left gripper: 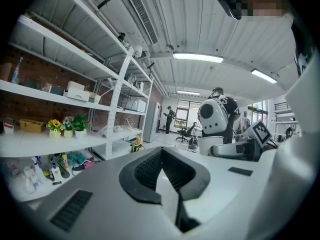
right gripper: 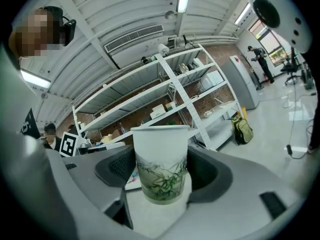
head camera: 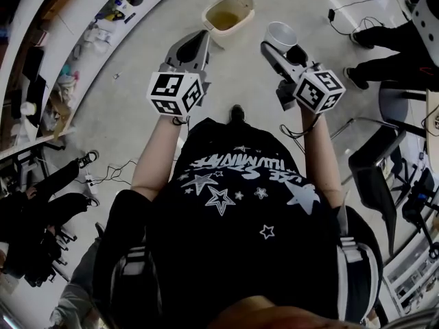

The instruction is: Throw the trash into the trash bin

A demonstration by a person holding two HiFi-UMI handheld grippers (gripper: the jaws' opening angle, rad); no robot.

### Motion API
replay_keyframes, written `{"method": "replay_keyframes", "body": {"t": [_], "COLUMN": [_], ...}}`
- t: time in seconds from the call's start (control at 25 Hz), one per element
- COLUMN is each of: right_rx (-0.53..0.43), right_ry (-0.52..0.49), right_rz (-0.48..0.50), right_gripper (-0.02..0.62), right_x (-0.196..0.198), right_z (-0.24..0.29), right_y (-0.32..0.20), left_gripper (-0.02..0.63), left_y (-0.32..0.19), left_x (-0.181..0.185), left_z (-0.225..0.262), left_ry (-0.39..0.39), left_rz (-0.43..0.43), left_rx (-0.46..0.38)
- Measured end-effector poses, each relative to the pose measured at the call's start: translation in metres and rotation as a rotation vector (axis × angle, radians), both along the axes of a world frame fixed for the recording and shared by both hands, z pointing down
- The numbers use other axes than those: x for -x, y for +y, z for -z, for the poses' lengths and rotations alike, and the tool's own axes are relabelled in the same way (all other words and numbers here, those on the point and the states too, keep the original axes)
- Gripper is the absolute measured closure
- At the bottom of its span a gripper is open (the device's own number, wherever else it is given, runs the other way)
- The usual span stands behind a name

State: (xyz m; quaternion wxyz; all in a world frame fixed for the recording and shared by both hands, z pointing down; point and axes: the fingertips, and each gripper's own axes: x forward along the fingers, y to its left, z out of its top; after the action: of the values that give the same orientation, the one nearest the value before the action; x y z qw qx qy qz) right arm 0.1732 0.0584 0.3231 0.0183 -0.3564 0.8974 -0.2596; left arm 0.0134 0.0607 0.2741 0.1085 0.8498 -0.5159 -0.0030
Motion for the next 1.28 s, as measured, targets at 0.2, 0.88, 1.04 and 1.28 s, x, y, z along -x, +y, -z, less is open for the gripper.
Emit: {"method": "replay_keyframes", "body": {"t": [0.2, 0.88, 1.04, 1.28], "right_rx": [-0.024, 0.023, 0.034, 0.029], "right_ry": [0.033, 0.048, 0.051, 0.062], "right_rz": [0.044, -0.018, -0.034, -0.054], "right_gripper": [0.275, 0.276, 0.275, 0.276], "right_x": [0.001, 0.035, 0.048, 0.074], "right_z": [0.002, -0.013, -0.016, -0.008], "right_y": [-0.024, -0.106, -0.137, -0.187], "left_gripper": [0.597, 0.597, 0.597, 0.597], "left_y": [-0.012, -0.107, -0.143, -0.196], "left_x": [-0.009, 0.019, 0.032, 0.055], "left_z": [0.008, -0.007, -0.009, -0.008], "left_ry": [-0.005, -0.014, -0.009, 0.002], "left_rz": [0.003, -0.048, -0.066, -0.083], "left_rx": [-0.020, -0.011, -0.006, 0.006]}}
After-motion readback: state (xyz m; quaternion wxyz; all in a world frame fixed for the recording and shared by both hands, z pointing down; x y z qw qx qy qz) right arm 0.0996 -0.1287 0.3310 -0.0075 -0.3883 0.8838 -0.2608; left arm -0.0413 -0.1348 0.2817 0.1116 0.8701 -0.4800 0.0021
